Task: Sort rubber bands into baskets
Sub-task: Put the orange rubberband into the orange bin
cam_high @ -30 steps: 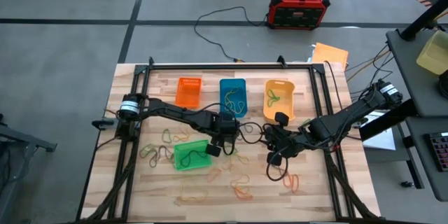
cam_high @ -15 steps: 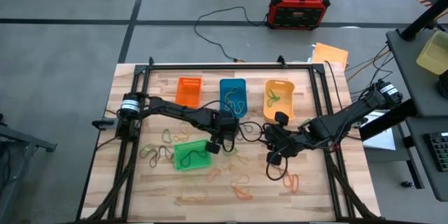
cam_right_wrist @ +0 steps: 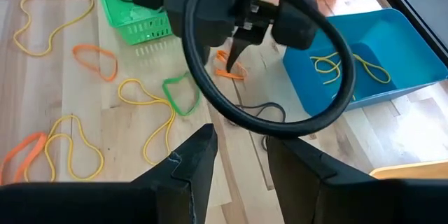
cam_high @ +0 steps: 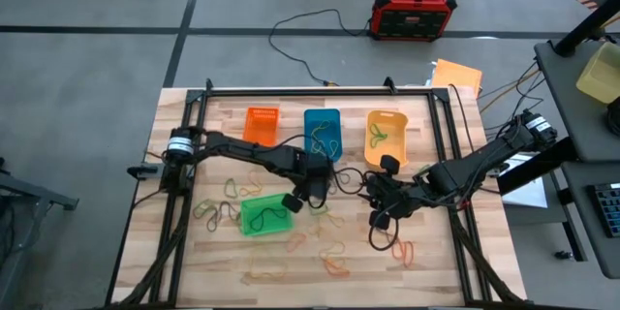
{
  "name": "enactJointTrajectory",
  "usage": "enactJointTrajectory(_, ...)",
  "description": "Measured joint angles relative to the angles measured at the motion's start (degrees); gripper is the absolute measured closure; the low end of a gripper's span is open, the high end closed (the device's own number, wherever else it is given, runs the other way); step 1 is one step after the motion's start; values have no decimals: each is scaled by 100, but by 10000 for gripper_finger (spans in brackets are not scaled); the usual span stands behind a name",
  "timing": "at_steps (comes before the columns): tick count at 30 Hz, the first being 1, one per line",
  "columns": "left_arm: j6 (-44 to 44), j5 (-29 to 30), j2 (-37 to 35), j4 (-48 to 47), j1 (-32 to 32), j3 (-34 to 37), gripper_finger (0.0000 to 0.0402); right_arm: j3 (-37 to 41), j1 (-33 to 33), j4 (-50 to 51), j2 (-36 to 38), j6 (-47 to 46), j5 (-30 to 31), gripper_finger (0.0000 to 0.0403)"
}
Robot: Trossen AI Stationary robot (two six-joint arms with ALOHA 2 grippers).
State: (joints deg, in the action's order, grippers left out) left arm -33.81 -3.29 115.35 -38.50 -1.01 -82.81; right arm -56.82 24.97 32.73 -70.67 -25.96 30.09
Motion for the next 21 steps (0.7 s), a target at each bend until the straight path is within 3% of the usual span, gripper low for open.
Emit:
enactJointTrajectory(2, -151, -262, 0, -14, 70, 0, 274, 0, 0, 0, 0, -8, 1, 278)
enactJointTrajectory(8, -10, -283, 2, -186, 140, -166, 274, 0, -14, -4, 0, -51, 12, 273)
enactJointTrajectory(16, -1030, -305, 0, -330, 188, -188, 274, 0, -44, -9, 0, -55, 10, 273)
enactJointTrajectory(21, -1188, -303, 0, -389, 221, -188, 274, 0, -44, -9, 0, -59, 10, 268)
